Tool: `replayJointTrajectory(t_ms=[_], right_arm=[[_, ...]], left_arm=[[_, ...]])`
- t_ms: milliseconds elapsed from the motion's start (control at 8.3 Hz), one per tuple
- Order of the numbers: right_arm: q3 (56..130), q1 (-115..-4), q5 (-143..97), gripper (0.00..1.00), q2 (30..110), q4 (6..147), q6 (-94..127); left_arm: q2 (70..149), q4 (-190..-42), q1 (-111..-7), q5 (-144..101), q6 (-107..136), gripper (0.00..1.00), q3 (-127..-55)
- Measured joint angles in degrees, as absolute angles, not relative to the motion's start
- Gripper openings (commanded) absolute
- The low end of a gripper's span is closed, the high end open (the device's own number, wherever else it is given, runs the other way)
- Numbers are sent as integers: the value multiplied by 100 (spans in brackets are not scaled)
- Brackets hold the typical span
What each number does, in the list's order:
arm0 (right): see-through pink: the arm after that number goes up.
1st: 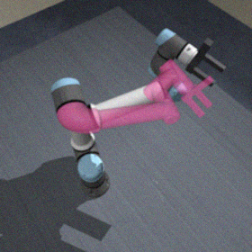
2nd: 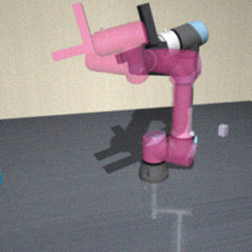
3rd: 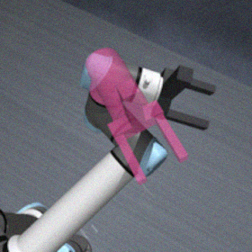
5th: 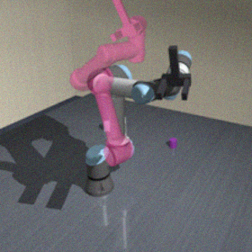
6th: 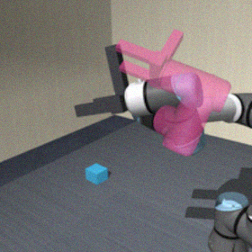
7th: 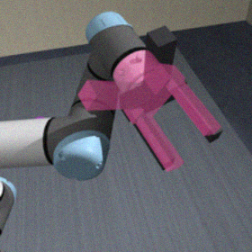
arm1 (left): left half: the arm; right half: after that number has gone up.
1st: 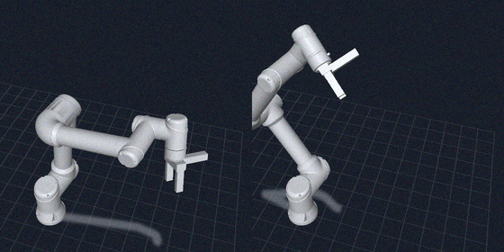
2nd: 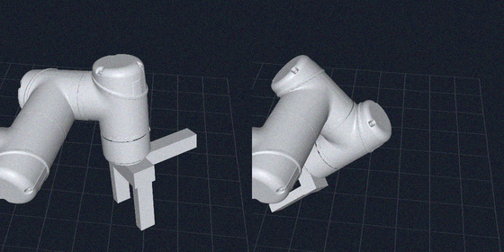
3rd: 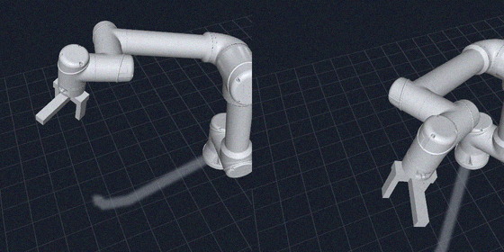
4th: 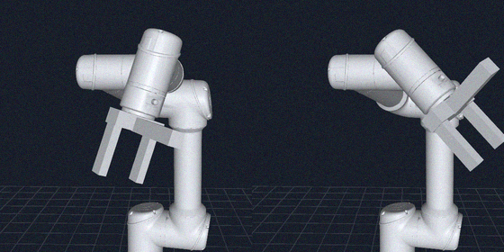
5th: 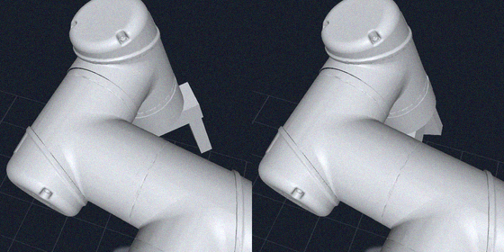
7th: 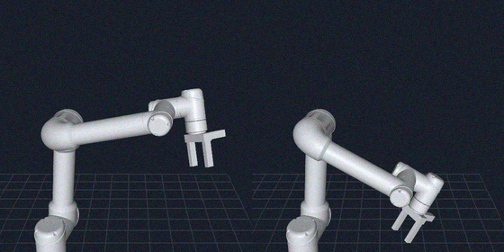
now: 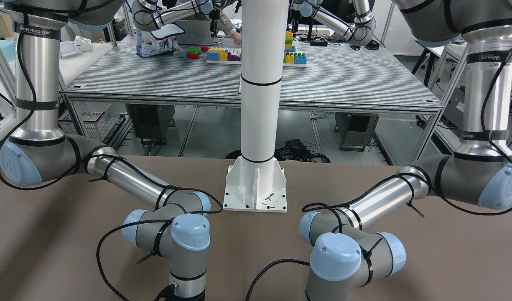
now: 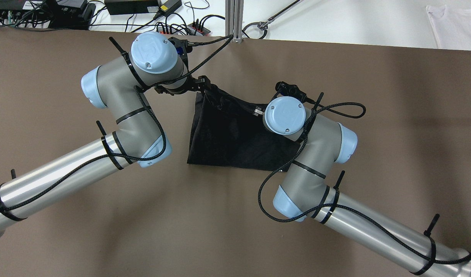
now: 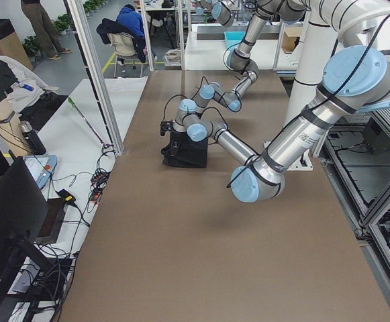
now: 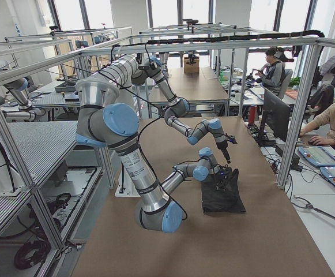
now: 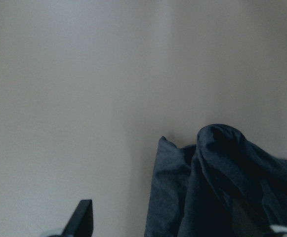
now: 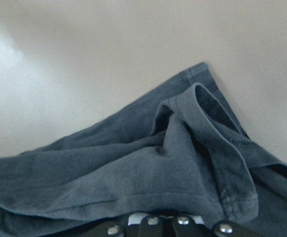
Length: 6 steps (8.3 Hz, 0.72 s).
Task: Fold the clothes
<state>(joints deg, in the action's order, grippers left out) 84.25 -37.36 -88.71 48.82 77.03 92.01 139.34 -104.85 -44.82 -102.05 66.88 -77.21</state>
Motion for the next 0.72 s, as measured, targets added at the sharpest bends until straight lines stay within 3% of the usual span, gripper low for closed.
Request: replayJointTrajectory(t_ms=[361,482,602,723], right_arm=[[7244,-4084,-8848,0,4429,7018,8993],[6903,-4196,-8845,6,4312,6783,8848],[6705,-4312,-8843,60,4236,6651,8660],[6626,-4386,-8842,80,4200,6600,8515]], left_arm=[[13814,-10475,-4482,-10188,6692,100,-7908],[13686,-10471,-4482,-10194,6691,100,-8084],[13557,-10469,-4483,-10200,6690,100,-8250],[13476,-10464,-4483,-10202,6689,100,-8353]])
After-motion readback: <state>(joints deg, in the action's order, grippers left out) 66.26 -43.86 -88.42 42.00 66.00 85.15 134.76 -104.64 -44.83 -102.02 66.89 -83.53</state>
